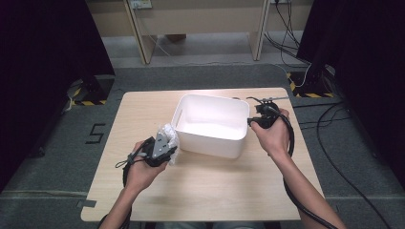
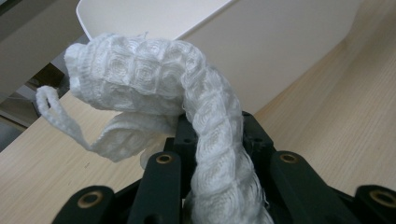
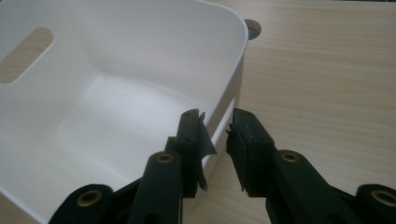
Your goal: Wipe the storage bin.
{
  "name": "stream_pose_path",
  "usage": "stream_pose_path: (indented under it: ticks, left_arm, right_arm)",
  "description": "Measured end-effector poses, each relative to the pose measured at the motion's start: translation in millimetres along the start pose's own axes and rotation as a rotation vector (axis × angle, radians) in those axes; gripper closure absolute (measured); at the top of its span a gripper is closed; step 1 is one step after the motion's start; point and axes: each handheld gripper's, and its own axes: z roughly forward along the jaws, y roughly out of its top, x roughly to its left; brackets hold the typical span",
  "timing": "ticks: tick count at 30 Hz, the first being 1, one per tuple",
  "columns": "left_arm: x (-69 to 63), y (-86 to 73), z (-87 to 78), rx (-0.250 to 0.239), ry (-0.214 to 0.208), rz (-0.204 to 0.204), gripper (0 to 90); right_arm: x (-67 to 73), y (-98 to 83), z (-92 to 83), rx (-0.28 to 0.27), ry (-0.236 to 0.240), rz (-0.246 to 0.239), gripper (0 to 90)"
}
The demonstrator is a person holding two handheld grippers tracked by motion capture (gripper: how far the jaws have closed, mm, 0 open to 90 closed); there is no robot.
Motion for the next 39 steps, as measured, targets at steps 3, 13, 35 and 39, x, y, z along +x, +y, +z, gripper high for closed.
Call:
stream_pose_path:
  ticks: [3,13,35,39]
  left_arm:
    - [-0.9,0.7,0.2,0.003,0.001,0.001,72.5]
    - [-4.7,0.1,1.3,0.005,0.001,-0.009,72.1]
    - [-11.6,7.7,4.3,0.015,0.018,-0.012,72.0]
    - [-10.7,5.5,8.0,0.023,0.03,-0.034,72.0]
  right_arm:
    - [4.6,-1.4,-0.4,0.021,0.004,-0.01,72.9]
    - [19.2,-0.6,9.6,0.033,-0.059,-0.106,80.7]
    - [23.8,2.0,21.9,0.033,-0.067,-0.148,75.2]
    - [21.6,3.2,23.0,0.017,-0.055,-0.161,76.7]
